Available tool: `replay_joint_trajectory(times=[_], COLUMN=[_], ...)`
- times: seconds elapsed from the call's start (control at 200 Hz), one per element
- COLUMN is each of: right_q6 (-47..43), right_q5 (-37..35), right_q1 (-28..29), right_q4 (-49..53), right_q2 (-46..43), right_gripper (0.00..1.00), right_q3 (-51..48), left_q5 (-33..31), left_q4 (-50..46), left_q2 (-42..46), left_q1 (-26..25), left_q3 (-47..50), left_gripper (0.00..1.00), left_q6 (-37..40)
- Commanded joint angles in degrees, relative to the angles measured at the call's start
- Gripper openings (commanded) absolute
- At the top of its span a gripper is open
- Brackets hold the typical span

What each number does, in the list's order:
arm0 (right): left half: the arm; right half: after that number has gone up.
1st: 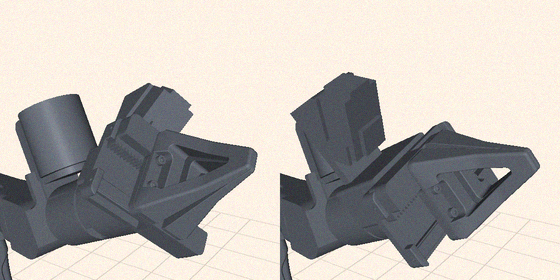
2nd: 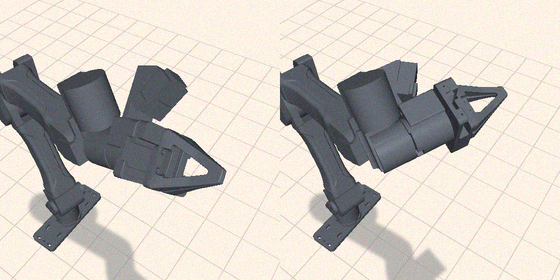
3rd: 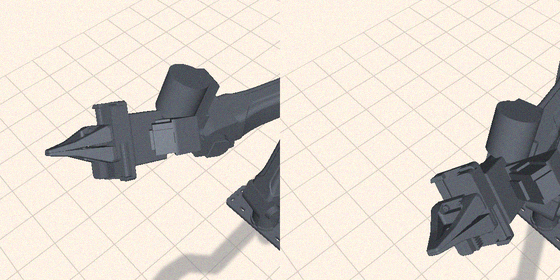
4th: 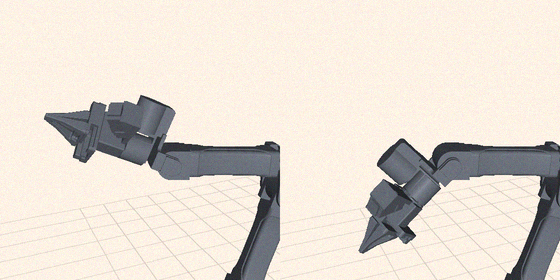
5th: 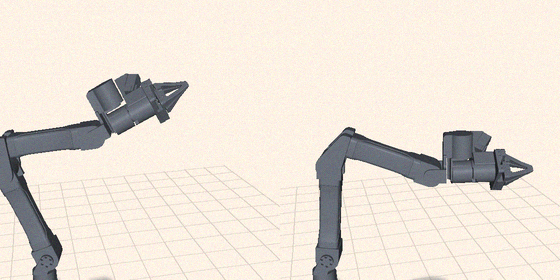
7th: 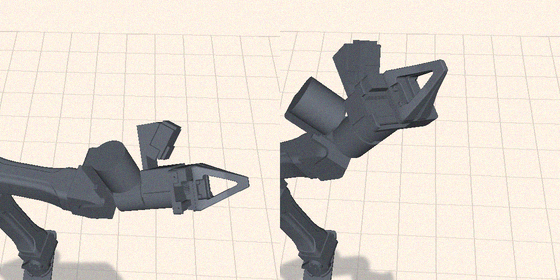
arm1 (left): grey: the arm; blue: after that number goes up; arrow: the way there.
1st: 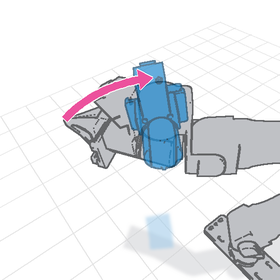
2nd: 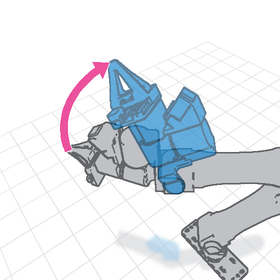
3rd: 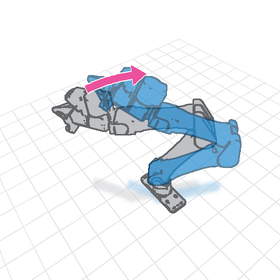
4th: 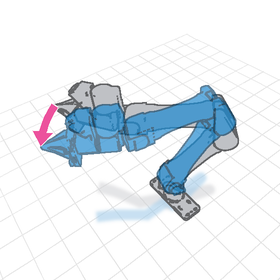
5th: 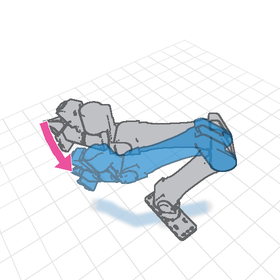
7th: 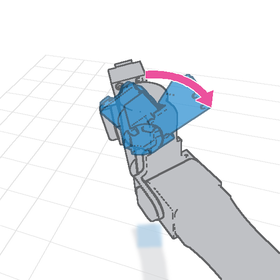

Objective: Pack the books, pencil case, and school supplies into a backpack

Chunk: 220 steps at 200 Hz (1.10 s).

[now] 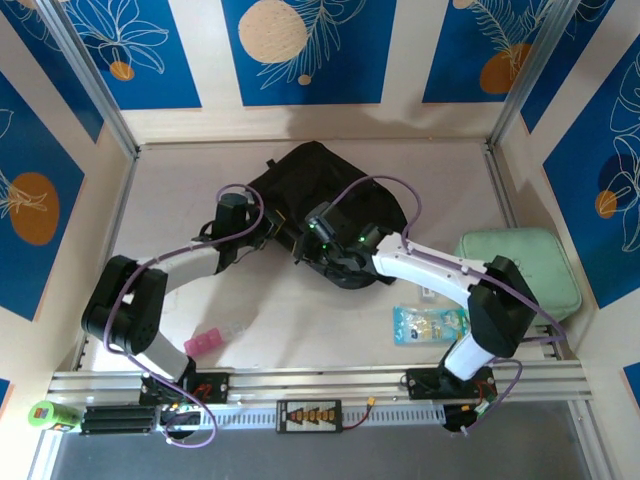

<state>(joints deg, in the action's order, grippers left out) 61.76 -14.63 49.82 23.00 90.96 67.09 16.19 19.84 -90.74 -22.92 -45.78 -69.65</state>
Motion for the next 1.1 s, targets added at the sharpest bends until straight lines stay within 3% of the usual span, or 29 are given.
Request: replay_joint_trajectory(times=[0.0,0.725,0.845,0.96,1.095], right_q6=[5.69,4.48,4.06,4.69,4.14], right_q5=[-0.22,4.33,2.98,-1.24,-2.97], right_q1=[0.18,-1.92,-2.05,-1.75,-1.88], right_q4=[-3.96,-6.35,-4.70,-2.66,-0.99], right_q2=[0.30,8.03,9.26,9.30,9.99], right_gripper=[0.40,0.43,0.43,0.36,0.34], right_q3=[-2.58,1.61,3.13,3.29,4.41], left_q5=[1.04,3.62,3.82,3.89,3.62], left_q4=[0.91,1.71,1.87,1.78,1.43], left_q2=[-0.36,-1.23,-1.45,-1.37,-1.44], left_q1=[-0.81,-0.90,-0.90,-0.90,-0.90], left_q3=[-1.93,-2.38,-2.38,-2.52,-2.75], left_gripper=[0.00,0.00,0.00,0.00,0.00], left_q6=[-0.14,-0.09,-0.14,-0.14,-0.06])
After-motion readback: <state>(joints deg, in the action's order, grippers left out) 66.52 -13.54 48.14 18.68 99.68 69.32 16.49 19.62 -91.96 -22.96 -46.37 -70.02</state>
